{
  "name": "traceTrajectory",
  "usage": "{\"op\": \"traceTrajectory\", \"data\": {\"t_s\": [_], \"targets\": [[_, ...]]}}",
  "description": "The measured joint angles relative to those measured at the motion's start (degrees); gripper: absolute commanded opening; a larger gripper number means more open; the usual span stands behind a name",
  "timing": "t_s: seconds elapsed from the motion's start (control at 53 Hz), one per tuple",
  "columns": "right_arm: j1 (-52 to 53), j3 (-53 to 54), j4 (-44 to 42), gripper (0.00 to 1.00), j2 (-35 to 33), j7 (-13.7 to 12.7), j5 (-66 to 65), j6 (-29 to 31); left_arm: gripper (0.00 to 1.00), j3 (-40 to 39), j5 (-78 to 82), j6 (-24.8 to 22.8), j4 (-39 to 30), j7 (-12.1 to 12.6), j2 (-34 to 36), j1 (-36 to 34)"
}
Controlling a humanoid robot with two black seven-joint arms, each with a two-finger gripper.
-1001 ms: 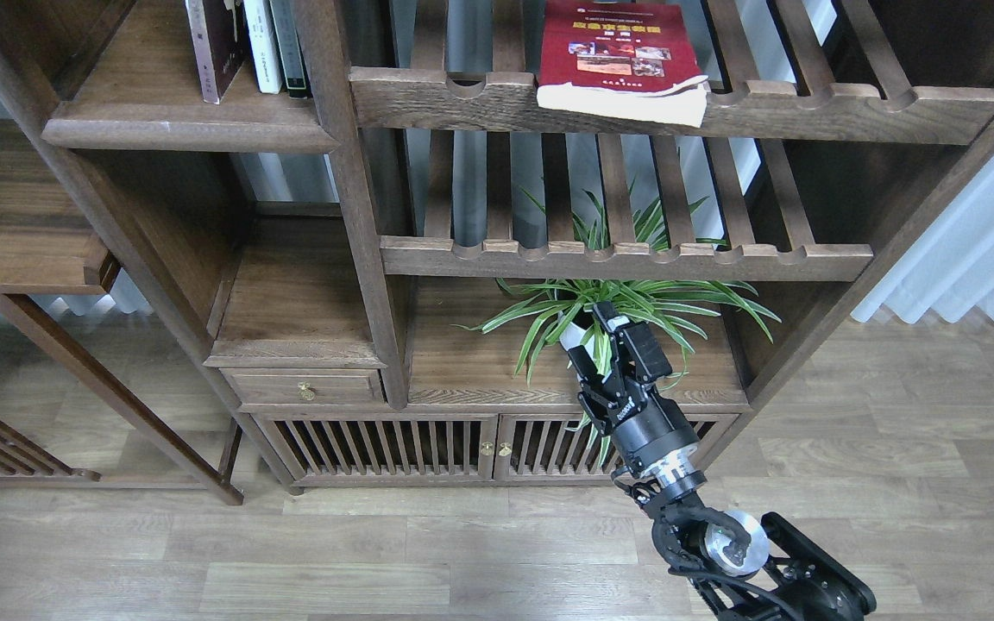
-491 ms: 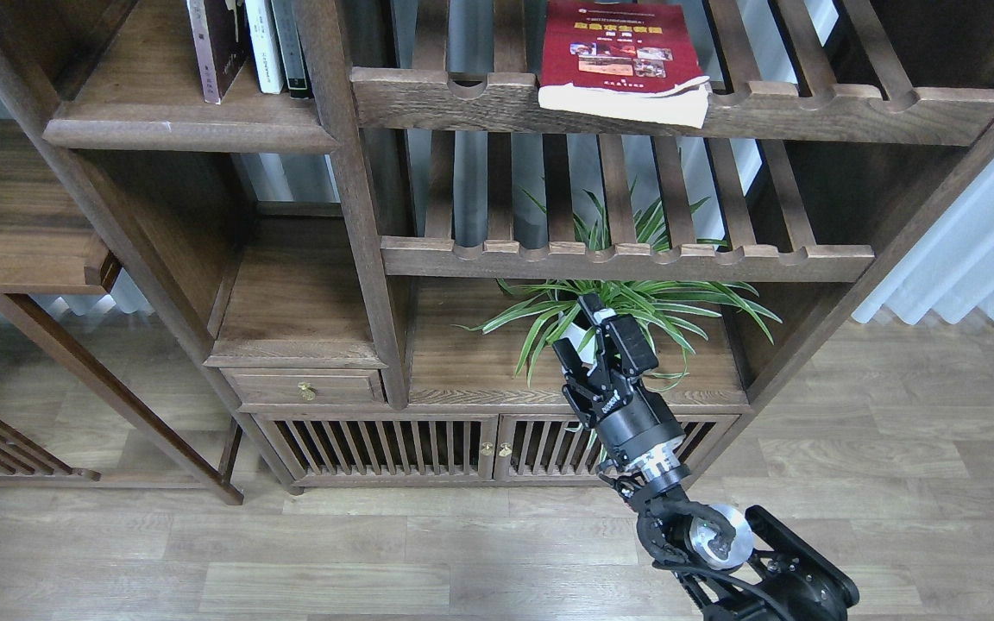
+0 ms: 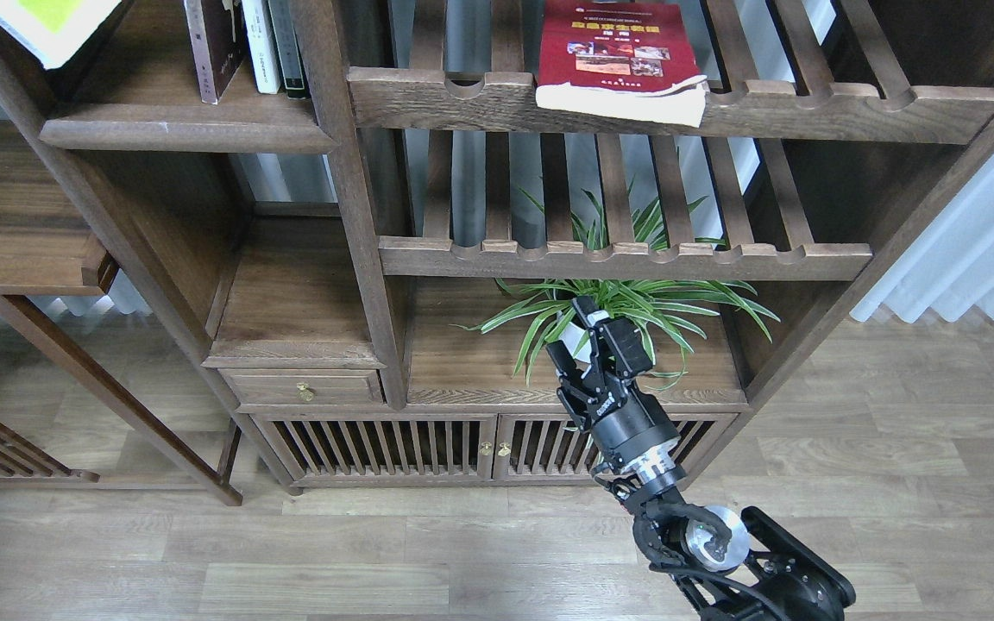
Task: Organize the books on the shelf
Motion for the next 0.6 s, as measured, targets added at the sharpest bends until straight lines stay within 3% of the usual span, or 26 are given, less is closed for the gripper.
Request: {"op": "traceTrajectory", "data": {"t_s": [0.396, 0.604], "targets": [[0.11, -3.67, 0.13, 0.98, 0.00, 0.00, -0.61, 0.00, 0.06, -0.80, 3.25, 0.04, 2.10, -1.63, -4.32, -0.83], [0.11, -4.18, 0.31, 0.98, 0.00, 0.00, -0.72, 0.00, 0.06, -1.39, 5.41, 3.27, 3.26, -2.58, -5.19, -1.25]]}}
